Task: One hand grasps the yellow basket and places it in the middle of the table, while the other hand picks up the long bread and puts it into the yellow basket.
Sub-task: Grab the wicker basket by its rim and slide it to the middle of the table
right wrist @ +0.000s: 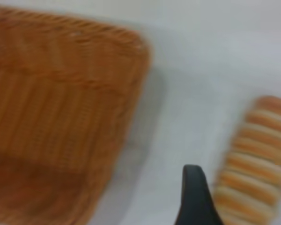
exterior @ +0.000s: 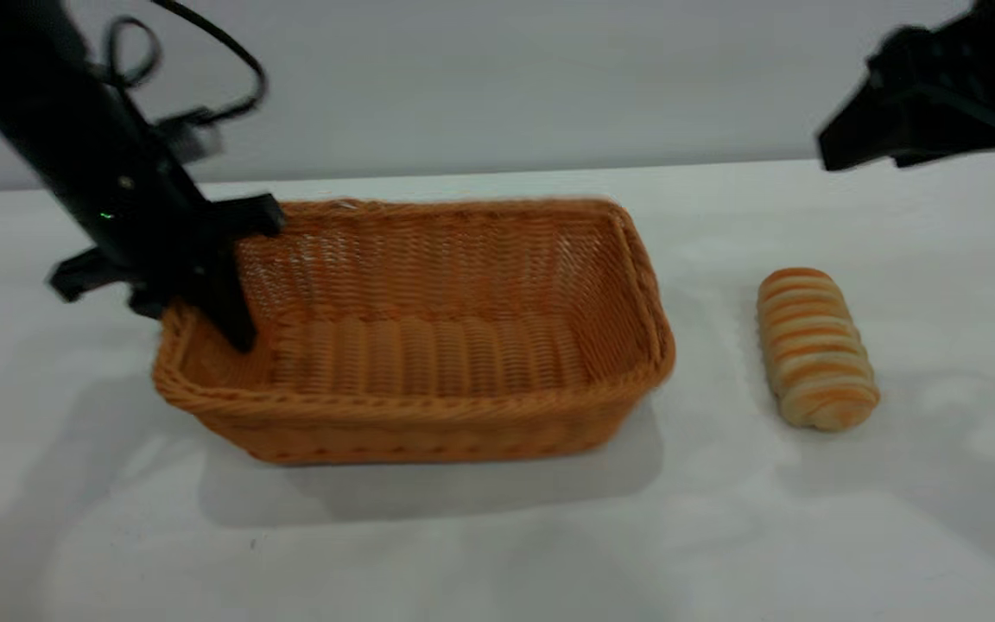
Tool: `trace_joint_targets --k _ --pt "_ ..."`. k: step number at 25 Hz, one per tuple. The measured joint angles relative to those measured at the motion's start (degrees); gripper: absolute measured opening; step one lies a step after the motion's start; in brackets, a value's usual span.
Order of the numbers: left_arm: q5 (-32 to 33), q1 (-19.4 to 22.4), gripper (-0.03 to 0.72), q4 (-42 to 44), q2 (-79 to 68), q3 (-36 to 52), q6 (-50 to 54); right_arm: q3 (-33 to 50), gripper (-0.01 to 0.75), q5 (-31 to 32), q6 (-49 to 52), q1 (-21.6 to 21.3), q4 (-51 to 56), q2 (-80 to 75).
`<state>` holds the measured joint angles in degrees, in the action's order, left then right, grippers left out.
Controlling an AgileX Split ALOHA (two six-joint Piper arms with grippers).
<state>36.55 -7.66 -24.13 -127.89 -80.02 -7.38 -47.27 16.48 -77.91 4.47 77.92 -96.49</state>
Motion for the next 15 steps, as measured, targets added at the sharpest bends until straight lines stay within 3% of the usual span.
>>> trace_joint_targets --k 3,10,12,15 --pt "2.01 -1.62 0.103 -0.19 -4.20 -5.09 -1.78 -3.85 0.548 0.00 0.48 -2.83 0.00 -6.62" --pt "3.57 -2.93 0.109 0.25 -6.02 -7.84 -2.06 -11.10 0.548 -0.35 1.17 -3.04 -0.20 -21.85" --pt "3.91 -2.93 0.151 0.30 -6.08 -7.89 -2.06 -12.48 0.547 -0.60 1.65 -3.04 -0.25 -24.89" --pt "6.77 -2.93 0.321 0.81 -6.36 -7.89 -2.06 -14.53 0.548 -0.66 1.93 -2.41 -0.25 -29.08"
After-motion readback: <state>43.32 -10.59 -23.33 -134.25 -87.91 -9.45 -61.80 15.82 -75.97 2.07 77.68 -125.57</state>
